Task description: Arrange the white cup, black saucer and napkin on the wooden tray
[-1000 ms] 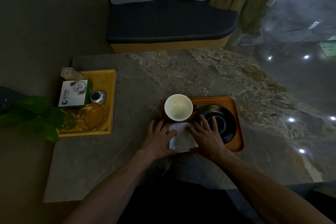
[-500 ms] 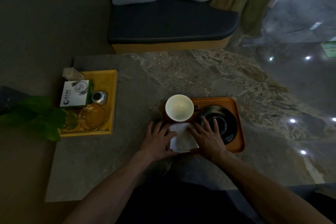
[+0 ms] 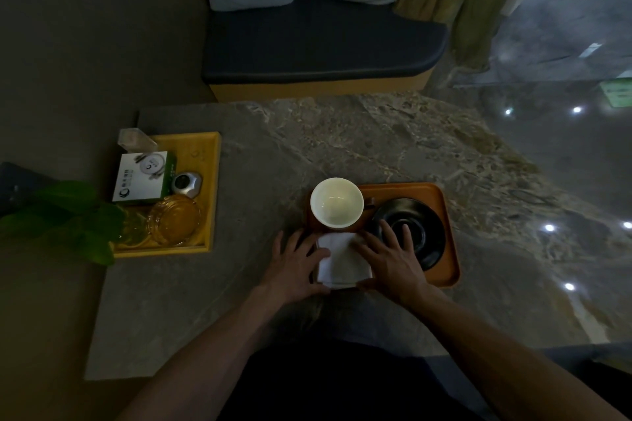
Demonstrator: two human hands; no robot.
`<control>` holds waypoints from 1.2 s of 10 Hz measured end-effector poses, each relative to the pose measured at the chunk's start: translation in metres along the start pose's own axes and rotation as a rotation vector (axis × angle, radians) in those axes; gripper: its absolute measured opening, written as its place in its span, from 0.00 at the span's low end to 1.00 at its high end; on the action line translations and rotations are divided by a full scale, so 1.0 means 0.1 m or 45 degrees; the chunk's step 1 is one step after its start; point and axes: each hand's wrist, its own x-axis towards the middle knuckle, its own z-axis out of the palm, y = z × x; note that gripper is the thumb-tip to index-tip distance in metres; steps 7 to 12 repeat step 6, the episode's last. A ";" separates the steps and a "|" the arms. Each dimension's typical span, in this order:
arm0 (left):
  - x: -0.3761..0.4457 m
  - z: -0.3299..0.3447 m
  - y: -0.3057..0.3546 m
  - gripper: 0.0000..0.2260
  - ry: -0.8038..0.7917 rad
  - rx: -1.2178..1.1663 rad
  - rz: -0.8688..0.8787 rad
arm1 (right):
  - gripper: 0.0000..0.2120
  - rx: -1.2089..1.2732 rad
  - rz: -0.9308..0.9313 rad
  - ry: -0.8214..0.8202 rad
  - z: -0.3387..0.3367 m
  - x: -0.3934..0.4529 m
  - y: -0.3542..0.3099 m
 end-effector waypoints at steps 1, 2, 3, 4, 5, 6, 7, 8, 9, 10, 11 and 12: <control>0.00 0.00 0.00 0.34 0.003 -0.002 0.002 | 0.42 0.007 0.002 -0.009 0.00 -0.01 -0.01; -0.01 0.00 0.01 0.34 0.002 -0.009 0.002 | 0.42 0.014 0.014 -0.027 0.00 -0.01 -0.02; -0.05 -0.02 0.03 0.35 -0.012 -0.015 0.004 | 0.42 0.028 0.021 -0.049 0.01 -0.05 -0.04; -0.09 -0.06 0.06 0.35 -0.030 -0.017 0.002 | 0.41 0.064 0.033 -0.053 -0.01 -0.11 -0.06; -0.13 -0.13 0.09 0.34 -0.057 0.069 -0.017 | 0.37 0.088 0.014 -0.045 -0.08 -0.20 -0.08; -0.19 -0.20 0.17 0.32 -0.076 0.045 -0.032 | 0.31 0.137 -0.052 -0.035 -0.17 -0.31 -0.04; -0.19 -0.20 0.17 0.32 -0.076 0.045 -0.032 | 0.31 0.137 -0.052 -0.035 -0.17 -0.31 -0.04; -0.19 -0.20 0.17 0.32 -0.076 0.045 -0.032 | 0.31 0.137 -0.052 -0.035 -0.17 -0.31 -0.04; -0.19 -0.20 0.17 0.32 -0.076 0.045 -0.032 | 0.31 0.137 -0.052 -0.035 -0.17 -0.31 -0.04; -0.19 -0.20 0.17 0.32 -0.076 0.045 -0.032 | 0.31 0.137 -0.052 -0.035 -0.17 -0.31 -0.04; -0.19 -0.20 0.17 0.32 -0.076 0.045 -0.032 | 0.31 0.137 -0.052 -0.035 -0.17 -0.31 -0.04; -0.19 -0.20 0.17 0.32 -0.076 0.045 -0.032 | 0.31 0.137 -0.052 -0.035 -0.17 -0.31 -0.04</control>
